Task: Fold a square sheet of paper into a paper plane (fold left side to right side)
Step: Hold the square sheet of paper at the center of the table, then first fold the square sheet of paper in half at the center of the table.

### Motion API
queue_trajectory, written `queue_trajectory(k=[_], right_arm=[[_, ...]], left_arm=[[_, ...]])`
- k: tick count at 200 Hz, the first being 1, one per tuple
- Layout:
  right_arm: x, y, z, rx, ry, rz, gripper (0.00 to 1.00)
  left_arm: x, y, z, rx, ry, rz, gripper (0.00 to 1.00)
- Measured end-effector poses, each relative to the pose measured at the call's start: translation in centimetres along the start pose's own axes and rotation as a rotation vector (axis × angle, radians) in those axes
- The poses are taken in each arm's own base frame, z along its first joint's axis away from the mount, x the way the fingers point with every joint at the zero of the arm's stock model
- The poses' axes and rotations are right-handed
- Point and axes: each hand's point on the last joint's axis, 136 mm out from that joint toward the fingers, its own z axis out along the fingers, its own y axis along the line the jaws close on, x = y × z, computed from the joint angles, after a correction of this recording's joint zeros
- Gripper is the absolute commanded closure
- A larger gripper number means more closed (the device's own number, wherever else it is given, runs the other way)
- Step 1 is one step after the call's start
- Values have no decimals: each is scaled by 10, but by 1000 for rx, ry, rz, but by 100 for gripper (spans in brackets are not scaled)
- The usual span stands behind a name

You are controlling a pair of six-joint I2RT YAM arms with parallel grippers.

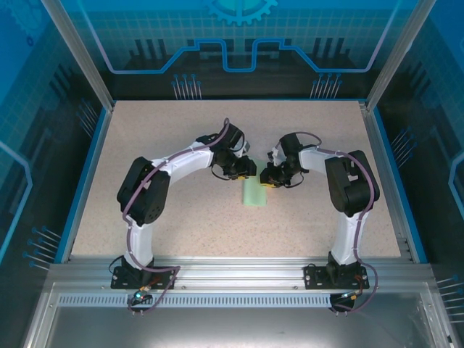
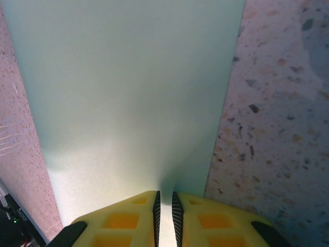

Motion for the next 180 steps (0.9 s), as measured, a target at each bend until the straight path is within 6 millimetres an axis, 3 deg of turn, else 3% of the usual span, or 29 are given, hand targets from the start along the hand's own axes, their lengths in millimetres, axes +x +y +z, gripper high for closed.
queue_trajectory(k=[65, 125, 180], right_arm=[[0, 0, 0, 11, 4, -7, 82], [0, -1, 1, 25, 13, -5, 82], [0, -1, 1, 31, 19, -1, 82]], left_arm=[[11, 29, 36, -52, 75, -43, 68], [18, 50, 43, -117, 79, -59, 68], [22, 52, 41, -95, 50, -43, 64]])
